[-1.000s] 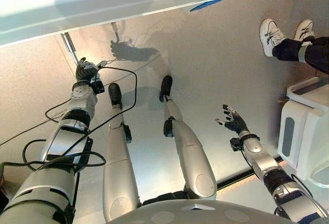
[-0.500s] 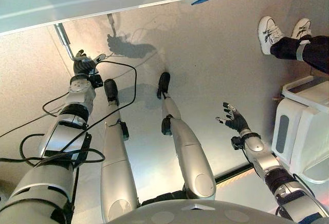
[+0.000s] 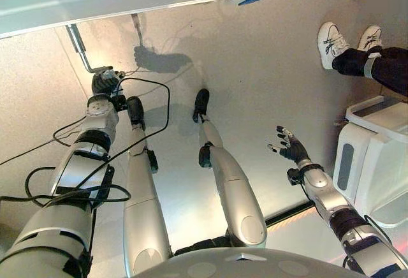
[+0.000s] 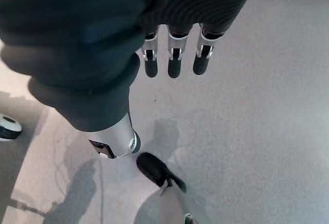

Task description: Raise the hospital bed

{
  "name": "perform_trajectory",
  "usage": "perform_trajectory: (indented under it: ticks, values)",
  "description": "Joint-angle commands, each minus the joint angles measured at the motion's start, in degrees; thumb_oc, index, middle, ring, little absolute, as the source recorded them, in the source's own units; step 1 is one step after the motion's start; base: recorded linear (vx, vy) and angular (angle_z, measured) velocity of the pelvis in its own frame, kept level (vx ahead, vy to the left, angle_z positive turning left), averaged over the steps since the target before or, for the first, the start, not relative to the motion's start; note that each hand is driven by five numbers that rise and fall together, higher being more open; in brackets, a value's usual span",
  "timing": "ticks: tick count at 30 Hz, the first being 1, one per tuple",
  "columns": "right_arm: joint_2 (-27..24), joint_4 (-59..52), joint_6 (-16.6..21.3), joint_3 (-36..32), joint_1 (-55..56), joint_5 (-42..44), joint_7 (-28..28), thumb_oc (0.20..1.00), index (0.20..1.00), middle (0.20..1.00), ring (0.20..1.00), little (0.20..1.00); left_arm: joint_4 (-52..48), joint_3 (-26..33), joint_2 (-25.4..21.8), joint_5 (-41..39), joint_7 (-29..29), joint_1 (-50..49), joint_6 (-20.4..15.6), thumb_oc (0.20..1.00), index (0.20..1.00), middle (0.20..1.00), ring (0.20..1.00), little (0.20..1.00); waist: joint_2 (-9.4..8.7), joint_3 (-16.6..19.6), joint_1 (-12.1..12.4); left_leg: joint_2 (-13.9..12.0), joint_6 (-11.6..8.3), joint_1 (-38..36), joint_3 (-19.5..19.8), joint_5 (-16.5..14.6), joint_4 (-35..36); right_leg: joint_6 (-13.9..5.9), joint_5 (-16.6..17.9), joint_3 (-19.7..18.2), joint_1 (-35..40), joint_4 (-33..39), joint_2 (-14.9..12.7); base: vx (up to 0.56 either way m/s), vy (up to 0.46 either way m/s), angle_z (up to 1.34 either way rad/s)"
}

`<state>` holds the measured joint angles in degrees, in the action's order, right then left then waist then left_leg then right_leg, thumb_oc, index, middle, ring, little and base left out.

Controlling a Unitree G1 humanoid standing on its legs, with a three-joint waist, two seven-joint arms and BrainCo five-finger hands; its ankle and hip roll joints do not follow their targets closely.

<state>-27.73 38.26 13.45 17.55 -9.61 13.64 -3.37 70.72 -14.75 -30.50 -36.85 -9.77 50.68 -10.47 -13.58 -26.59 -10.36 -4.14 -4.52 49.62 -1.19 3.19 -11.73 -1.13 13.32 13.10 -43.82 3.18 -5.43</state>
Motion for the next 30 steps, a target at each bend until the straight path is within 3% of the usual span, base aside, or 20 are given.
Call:
perform_trajectory:
  ticks: [1, 21, 30]
  values:
    - [-3.55, -1.87, 1.36, 0.72, 3.32, 0.78, 0.15, 1.000, 1.000, 1.000, 1.000, 1.000, -1.23, -0.67, 0.03, 0.96, 0.64, 0.32, -1.10, 0.200, 0.200, 0.200, 0.200, 0.200, -0.78, 0.02, 0.72, 2.67, 1.73, -1.69, -0.29, 6.82, 11.28, -6.59, -0.96, 1.04, -1.61, -4.01, -0.29, 0.00, 0.000, 0.00]
    - [-4.07, -3.15, 1.27, 0.90, 4.76, 1.02, 0.80, 1.000, 1.000, 1.000, 1.000, 1.000, -3.72, -3.12, 0.35, 2.81, 0.53, 0.91, -1.37, 0.200, 0.200, 0.200, 0.200, 0.200, 1.42, 0.36, 0.02, 2.84, 1.83, -1.70, -1.89, 6.60, 10.29, -6.23, -1.48, 0.07, -2.45, -5.63, -0.46, 0.00, -0.003, -0.03]
    - [-6.51, -5.07, 0.91, 0.45, 7.46, -0.75, 2.01, 1.000, 1.000, 1.000, 1.000, 1.000, -7.23, -4.97, 3.94, 2.92, 1.63, -0.75, -2.34, 0.200, 0.200, 0.200, 0.200, 0.200, 4.75, 2.36, -1.88, 2.23, 1.84, -6.09, -5.35, 6.27, 11.74, -5.47, -2.48, -2.73, -1.59, -6.55, 0.57, 0.00, -0.003, -0.17]
